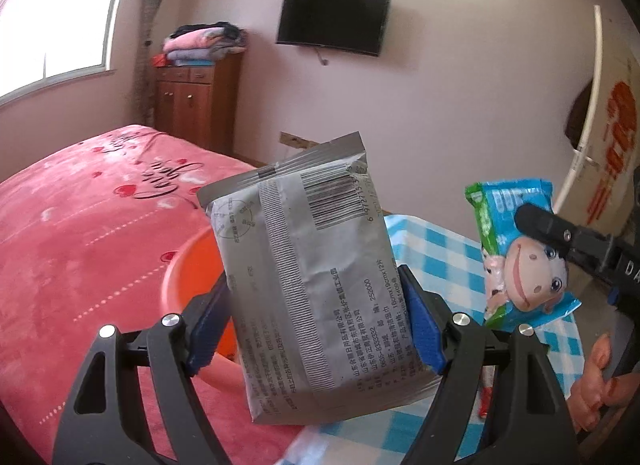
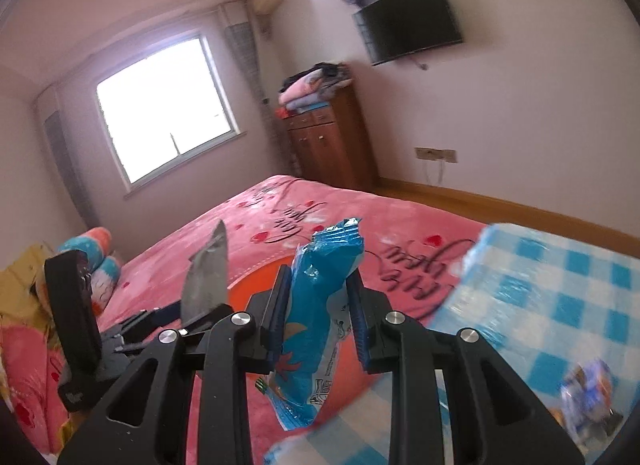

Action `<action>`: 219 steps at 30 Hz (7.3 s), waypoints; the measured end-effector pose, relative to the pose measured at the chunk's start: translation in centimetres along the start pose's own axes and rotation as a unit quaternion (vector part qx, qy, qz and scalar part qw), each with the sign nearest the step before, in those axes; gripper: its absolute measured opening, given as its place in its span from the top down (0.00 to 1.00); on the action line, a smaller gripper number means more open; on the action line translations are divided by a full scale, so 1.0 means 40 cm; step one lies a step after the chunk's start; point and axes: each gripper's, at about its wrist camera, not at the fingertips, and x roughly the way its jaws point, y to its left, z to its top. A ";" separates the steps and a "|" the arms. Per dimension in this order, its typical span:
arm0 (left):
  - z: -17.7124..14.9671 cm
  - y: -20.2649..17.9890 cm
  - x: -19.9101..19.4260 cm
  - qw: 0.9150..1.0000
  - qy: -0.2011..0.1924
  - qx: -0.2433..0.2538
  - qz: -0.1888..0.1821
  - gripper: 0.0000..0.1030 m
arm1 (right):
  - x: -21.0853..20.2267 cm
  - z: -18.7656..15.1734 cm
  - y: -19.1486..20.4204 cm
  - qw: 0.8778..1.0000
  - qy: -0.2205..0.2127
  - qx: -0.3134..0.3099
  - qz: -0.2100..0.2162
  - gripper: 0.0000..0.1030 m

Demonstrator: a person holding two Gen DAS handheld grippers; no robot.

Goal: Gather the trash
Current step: 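Carry sachet and blue bag over the orange bucket and open both grippers, then move both tools back to the table toward the red wrapper and tissue pack, then grasp the red chip wrapper with the left gripper while the right grasps the tissue pack, then carry wrapper and tissue pack over the orange bucket and release both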

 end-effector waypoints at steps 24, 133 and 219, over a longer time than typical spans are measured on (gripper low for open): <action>-0.016 0.107 0.095 0.997 0.011 -0.051 0.048 0.14 | 0.139 -0.026 -0.031 0.999 0.009 0.034 -0.017 0.15; -0.408 -0.620 0.282 0.953 0.209 0.158 -0.152 0.13 | -0.350 -0.448 -0.685 0.950 -0.019 0.217 -0.222 0.09; -0.356 -0.445 0.246 0.958 0.174 0.053 -0.224 0.70 | -0.266 -0.375 -0.555 0.962 0.019 0.163 -0.219 0.44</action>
